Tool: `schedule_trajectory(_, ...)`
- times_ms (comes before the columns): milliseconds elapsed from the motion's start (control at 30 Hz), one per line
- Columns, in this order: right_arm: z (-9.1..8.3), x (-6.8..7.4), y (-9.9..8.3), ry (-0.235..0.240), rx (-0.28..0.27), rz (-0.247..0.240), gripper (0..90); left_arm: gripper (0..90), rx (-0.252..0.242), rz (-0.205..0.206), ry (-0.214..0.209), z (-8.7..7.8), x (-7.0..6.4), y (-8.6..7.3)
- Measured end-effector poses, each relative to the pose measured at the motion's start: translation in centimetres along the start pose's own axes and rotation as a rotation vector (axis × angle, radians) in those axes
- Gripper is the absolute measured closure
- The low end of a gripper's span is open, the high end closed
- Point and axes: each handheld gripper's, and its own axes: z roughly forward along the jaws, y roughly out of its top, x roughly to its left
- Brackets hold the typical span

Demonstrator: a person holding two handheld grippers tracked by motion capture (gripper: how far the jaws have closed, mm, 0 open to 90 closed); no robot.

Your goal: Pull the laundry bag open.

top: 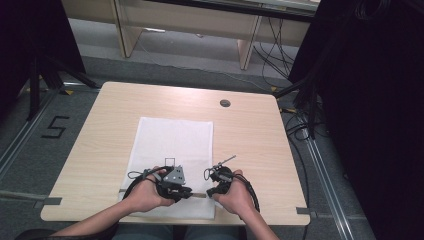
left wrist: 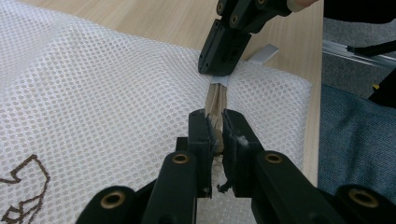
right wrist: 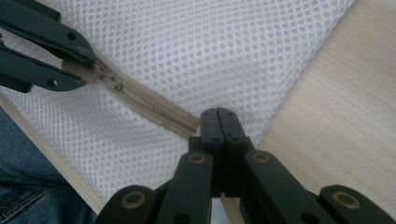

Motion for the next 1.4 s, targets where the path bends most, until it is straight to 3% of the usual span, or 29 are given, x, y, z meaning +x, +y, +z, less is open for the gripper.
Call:
schedule_trajectory(233, 0.0, 0.0, 0.0, -0.002, -0.001, -0.003, 90.0, 81.9, 0.005, -0.004, 0.008, -0.5, 0.1, -0.1)
schedule_trajectory(300, 0.0, 0.0, 0.0, -0.002, -0.002, -0.003, 90.0, 82.0, 0.0, 0.015, 0.002, -0.5, 0.2, -0.1)
schedule_trajectory(400, 0.0, 0.0, 0.0, 0.002, 0.0, 0.003, 90.0, 82.0, 0.0, -0.003, 0.009, -0.7, 0.1, -0.2)
schedule_trajectory(467, 0.0, 0.0, 0.0, -0.002, -0.001, -0.001, 90.0, 82.0, -0.002, 0.013, 0.007, -0.8, 0.2, -0.3)
schedule_trajectory(500, 0.0, 0.0, 0.0, -0.002, -0.001, -0.002, 90.0, 82.0, -0.002, -0.007, 0.006, -0.7, 0.0, -0.3)
schedule_trajectory(633, 0.0, 0.0, 0.0, 0.002, 0.0, 0.002, 90.0, 82.0, 0.0, 0.008, 0.006, -0.8, 0.1, -0.3)
schedule_trajectory(1000, 0.0, -0.1, 0.0, 0.006, -0.004, -0.003, 90.0, 82.0, -0.008, -0.017, 0.002, -1.2, 0.2, -0.6)
schedule_trajectory(1200, 0.0, -0.1, 0.0, 0.004, -0.004, 0.001, 90.0, 82.0, -0.005, -0.012, 0.006, -1.2, 0.1, -0.5)
schedule_trajectory(1267, 0.0, -0.1, 0.0, 0.004, -0.004, 0.0, 90.0, 82.0, -0.004, 0.011, 0.006, -1.2, 0.2, -0.5)
schedule_trajectory(1300, 0.0, -0.1, 0.0, 0.004, -0.003, 0.0, 90.0, 81.9, -0.008, -0.011, 0.006, -1.3, 0.2, -0.5)
schedule_trajectory(1333, 0.0, -0.1, 0.0, 0.005, -0.003, 0.0, 90.0, 82.0, -0.009, 0.001, 0.002, -1.4, 0.3, -0.5)
schedule_trajectory(1400, 0.0, -0.1, 0.0, 0.006, -0.004, 0.001, 90.0, 82.0, -0.008, -0.015, 0.01, -1.4, 0.2, -0.6)
